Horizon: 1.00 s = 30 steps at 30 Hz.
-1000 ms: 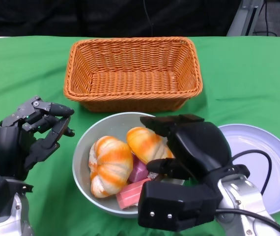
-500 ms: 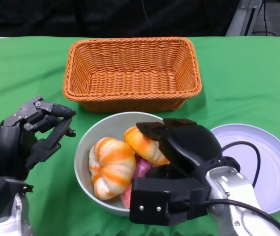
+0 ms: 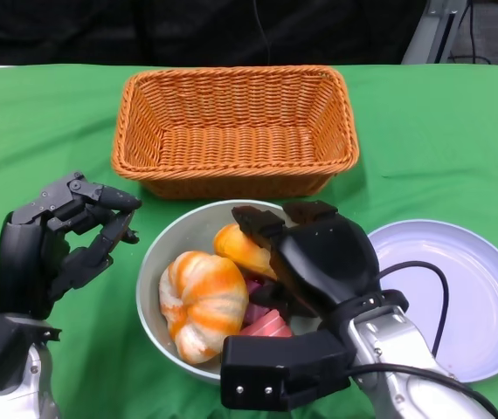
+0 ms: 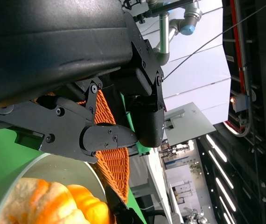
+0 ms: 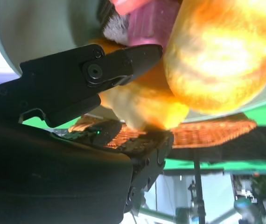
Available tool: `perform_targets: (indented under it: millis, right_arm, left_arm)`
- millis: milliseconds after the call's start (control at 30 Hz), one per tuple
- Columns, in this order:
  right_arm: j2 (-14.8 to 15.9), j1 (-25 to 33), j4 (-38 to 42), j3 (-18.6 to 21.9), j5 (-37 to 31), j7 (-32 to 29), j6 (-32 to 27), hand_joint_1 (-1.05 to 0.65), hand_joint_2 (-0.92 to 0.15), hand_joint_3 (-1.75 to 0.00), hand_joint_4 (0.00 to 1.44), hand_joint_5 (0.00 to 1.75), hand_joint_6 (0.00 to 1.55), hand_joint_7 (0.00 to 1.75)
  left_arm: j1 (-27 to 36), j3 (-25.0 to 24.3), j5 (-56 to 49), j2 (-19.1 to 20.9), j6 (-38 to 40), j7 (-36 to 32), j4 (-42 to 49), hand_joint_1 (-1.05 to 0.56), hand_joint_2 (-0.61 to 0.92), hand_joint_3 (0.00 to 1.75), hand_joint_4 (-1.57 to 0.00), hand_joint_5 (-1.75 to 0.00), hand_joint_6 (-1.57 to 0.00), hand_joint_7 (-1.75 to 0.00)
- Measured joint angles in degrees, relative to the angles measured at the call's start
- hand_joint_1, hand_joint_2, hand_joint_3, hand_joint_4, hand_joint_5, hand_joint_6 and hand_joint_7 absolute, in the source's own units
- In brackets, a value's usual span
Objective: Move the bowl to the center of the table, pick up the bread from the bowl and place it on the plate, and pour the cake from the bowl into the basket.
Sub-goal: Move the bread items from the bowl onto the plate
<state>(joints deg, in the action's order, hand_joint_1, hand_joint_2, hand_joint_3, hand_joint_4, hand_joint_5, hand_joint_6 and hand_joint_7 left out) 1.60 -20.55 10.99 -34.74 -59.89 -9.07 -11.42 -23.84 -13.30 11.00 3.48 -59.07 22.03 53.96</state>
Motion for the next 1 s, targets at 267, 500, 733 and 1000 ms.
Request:
perform_targets:
  millis: [267,500,733,1000]
  right_arm:
    - [1.1,-0.3,2.3,1.5,5.7,-5.4,7.9,-0.25,-0.92,-0.01,0.93,0.65,0.90,0.05]
    - [1.4,-1.3,3.7,2.0,6.4,-8.3,10.6,-0.23,-0.86,-0.01,0.79,1.15,1.10,0.06]
    - [1.8,-1.8,5.6,2.0,7.0,-11.5,13.2,-0.20,-0.87,0.00,0.76,1.21,1.14,0.06]
    - [1.9,-2.0,8.2,2.1,7.5,-15.3,16.3,-0.20,-0.85,0.00,0.87,0.83,1.13,0.02]
  left_arm:
    - [0.0,0.0,-0.2,0.2,-0.3,-0.1,0.8,-0.15,0.88,0.46,-0.81,-1.43,-0.87,-1.07]
    - [0.0,0.1,-1.1,0.3,-0.9,-1.5,0.8,-0.15,0.89,0.45,-0.80,-1.43,-0.87,-1.06]
    - [0.0,0.2,-1.5,0.3,-1.1,-1.5,0.8,-0.15,0.90,0.43,-0.81,-1.42,-0.87,-1.06]
    - [0.0,0.2,-1.9,0.4,-1.5,-1.5,1.3,-0.16,0.89,0.43,-0.81,-1.41,-0.89,-1.04]
